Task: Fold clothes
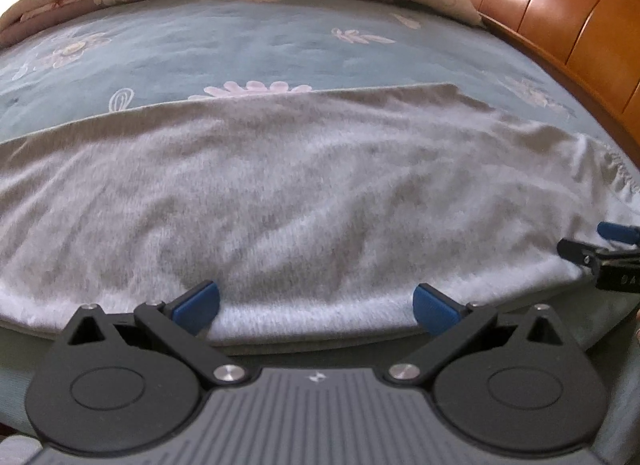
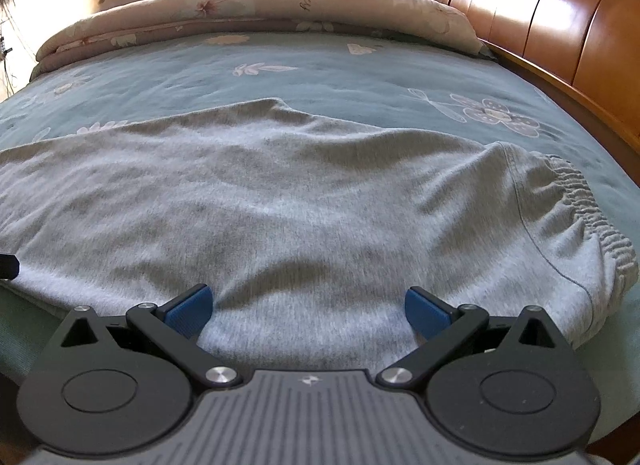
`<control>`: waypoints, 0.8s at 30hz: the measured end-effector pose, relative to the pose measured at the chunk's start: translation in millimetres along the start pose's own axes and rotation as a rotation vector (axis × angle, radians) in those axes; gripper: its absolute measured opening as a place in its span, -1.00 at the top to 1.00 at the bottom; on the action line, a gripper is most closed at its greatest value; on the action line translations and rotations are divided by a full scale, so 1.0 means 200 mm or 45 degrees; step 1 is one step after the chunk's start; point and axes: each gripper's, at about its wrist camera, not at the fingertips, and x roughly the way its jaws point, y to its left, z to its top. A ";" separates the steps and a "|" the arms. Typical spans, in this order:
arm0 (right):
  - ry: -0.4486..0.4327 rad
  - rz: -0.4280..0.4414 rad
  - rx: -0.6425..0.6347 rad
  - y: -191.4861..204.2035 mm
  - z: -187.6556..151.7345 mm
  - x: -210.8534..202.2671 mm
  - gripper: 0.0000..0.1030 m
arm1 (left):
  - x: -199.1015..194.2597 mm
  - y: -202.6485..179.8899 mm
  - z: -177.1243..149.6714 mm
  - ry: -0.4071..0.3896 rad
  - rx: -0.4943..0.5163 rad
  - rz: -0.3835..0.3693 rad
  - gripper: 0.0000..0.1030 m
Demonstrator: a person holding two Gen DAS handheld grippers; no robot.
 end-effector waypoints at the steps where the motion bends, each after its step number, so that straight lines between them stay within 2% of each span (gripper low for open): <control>1: -0.001 0.001 0.002 0.00 0.00 0.00 -1.00 | 0.00 0.00 -0.01 -0.003 0.006 0.004 -0.99; 7: 0.006 0.008 0.011 -0.01 0.00 0.01 -1.00 | -0.01 0.02 0.00 -0.017 -0.038 -0.022 -0.99; 14: -0.031 0.005 0.003 0.00 -0.02 0.00 -1.00 | -0.02 0.02 -0.01 -0.036 -0.030 -0.033 -0.99; 18: -0.043 0.008 0.001 -0.01 -0.03 -0.01 -1.00 | -0.07 0.13 0.07 -0.018 -0.181 -0.130 -0.98; 24: -0.044 0.006 0.003 -0.01 -0.03 -0.01 -1.00 | -0.37 0.47 0.30 -0.172 -0.398 -0.244 -0.98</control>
